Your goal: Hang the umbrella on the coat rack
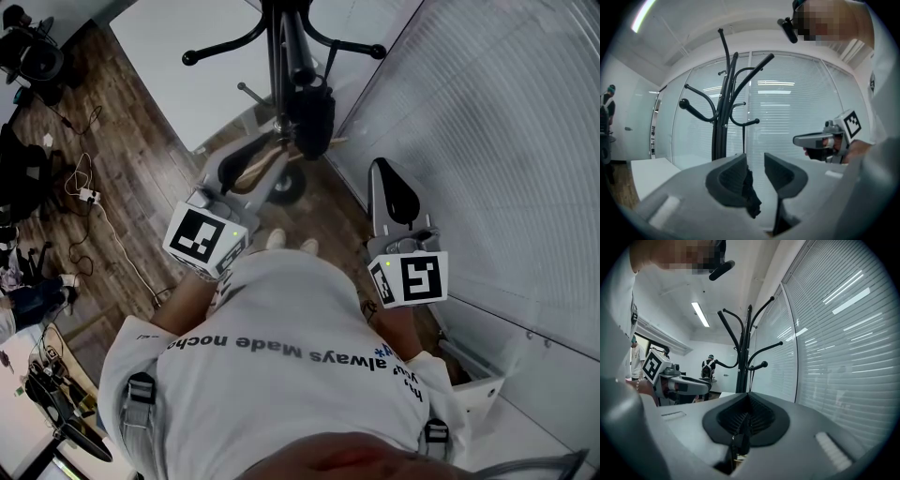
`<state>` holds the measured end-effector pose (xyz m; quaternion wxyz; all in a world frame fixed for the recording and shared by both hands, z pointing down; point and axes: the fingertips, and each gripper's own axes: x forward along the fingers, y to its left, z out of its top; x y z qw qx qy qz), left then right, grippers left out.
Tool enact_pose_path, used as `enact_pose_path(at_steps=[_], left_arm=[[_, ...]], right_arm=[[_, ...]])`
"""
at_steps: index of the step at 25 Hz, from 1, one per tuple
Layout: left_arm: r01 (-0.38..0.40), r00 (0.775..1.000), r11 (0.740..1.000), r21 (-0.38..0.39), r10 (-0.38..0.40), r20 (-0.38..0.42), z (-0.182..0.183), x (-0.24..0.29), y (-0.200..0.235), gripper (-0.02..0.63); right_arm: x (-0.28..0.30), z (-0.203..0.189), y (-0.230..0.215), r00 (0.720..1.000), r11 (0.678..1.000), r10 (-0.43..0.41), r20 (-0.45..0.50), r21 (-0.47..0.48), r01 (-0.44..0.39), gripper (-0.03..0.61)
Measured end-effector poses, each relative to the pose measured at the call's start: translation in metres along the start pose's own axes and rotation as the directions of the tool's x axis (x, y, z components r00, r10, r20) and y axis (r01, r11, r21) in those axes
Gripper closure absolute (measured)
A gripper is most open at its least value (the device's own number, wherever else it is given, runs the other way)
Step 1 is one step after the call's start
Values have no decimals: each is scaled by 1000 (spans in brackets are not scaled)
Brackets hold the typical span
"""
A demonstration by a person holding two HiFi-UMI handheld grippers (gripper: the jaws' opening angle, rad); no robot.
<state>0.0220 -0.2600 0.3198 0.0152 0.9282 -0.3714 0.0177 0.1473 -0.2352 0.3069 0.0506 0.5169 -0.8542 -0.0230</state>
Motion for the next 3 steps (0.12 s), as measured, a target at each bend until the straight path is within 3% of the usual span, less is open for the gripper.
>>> enact_pose_path(at_steps=[3], left_arm=[[-4, 1000, 1000, -1, 4, 5, 2, 0, 3, 492]], right_arm=[[3, 1, 1, 1000, 1000, 3, 0, -1, -3, 575]])
